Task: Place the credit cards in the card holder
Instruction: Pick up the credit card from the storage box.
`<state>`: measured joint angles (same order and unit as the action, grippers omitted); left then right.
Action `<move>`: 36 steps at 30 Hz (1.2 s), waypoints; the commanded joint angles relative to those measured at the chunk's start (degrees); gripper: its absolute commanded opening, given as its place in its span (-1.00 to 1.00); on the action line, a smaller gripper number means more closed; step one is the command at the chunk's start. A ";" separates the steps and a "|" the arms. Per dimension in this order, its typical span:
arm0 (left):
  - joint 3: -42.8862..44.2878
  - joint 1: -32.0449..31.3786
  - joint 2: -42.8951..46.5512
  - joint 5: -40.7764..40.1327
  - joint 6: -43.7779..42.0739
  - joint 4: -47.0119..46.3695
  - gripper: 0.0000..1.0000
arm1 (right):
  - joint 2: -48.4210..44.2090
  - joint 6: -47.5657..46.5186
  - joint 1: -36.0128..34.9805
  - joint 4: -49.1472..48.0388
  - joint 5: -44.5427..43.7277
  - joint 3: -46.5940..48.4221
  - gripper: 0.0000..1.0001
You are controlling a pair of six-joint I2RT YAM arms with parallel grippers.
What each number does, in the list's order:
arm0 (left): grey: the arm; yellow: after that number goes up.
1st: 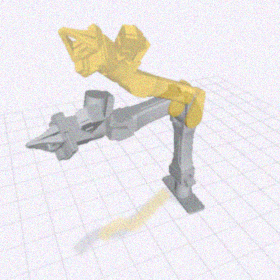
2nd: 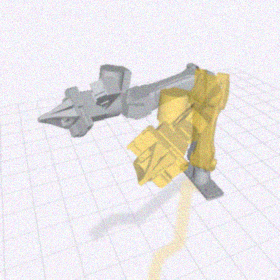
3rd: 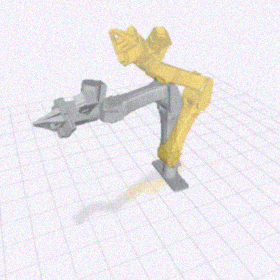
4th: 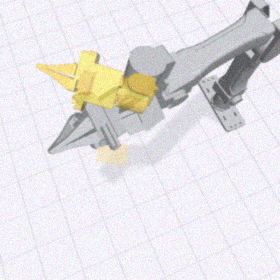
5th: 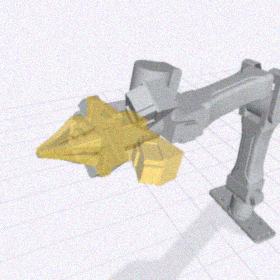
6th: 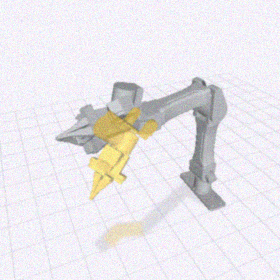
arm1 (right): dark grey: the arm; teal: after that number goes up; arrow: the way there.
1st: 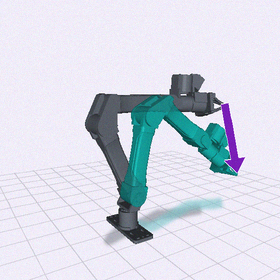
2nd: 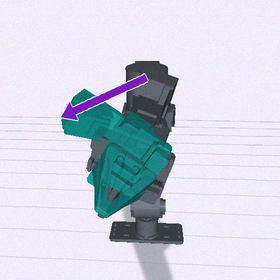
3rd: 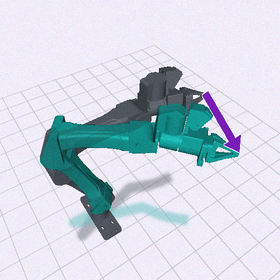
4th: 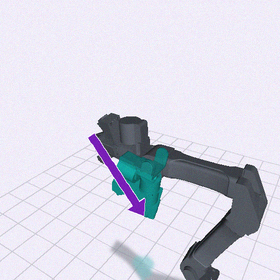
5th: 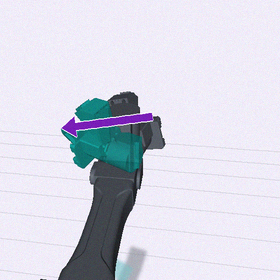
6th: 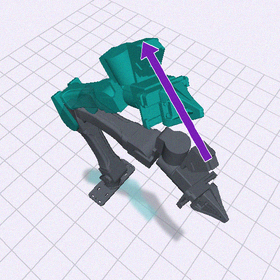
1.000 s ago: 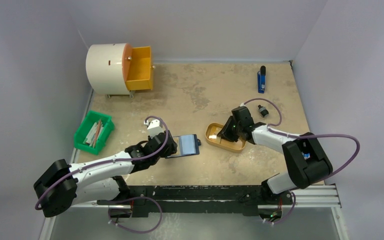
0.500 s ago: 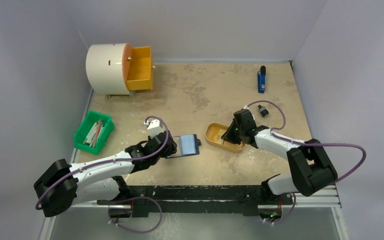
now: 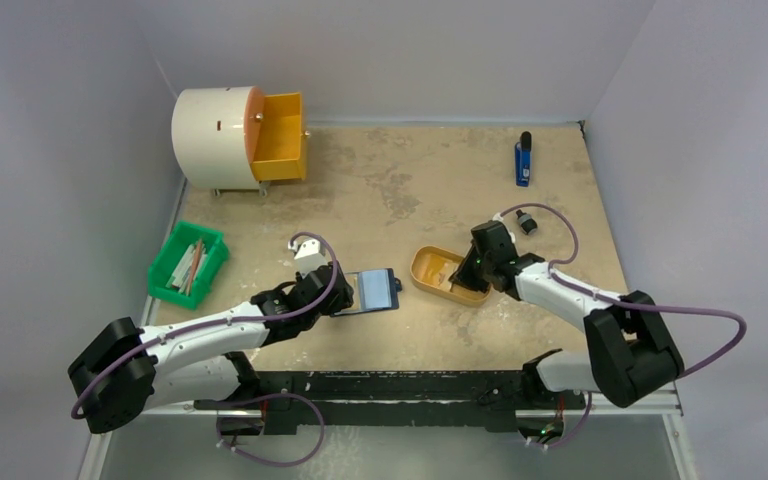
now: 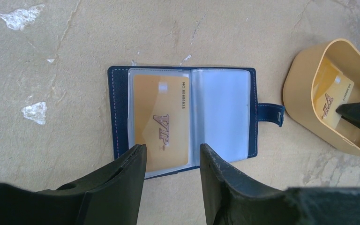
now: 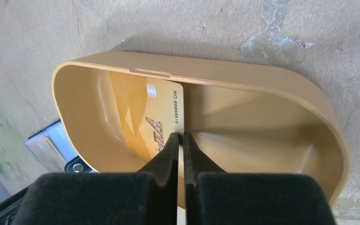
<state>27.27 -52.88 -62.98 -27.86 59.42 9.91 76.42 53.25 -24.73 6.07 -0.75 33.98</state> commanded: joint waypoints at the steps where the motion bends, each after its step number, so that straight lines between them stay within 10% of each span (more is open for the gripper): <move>1: 0.62 0.06 0.00 -1.32 0.54 -0.95 -0.11 | -2.33 -0.51 -0.07 5.54 -1.71 -0.91 -1.00; 36: 0.98 0.06 3.01 -3.61 0.47 1.67 -0.11 | -18.54 4.84 0.08 19.34 7.34 13.08 -1.00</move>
<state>27.27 -52.88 -61.91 -29.17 59.42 11.57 60.45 55.09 -24.73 23.16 4.10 41.98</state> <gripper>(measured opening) 0.448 0.004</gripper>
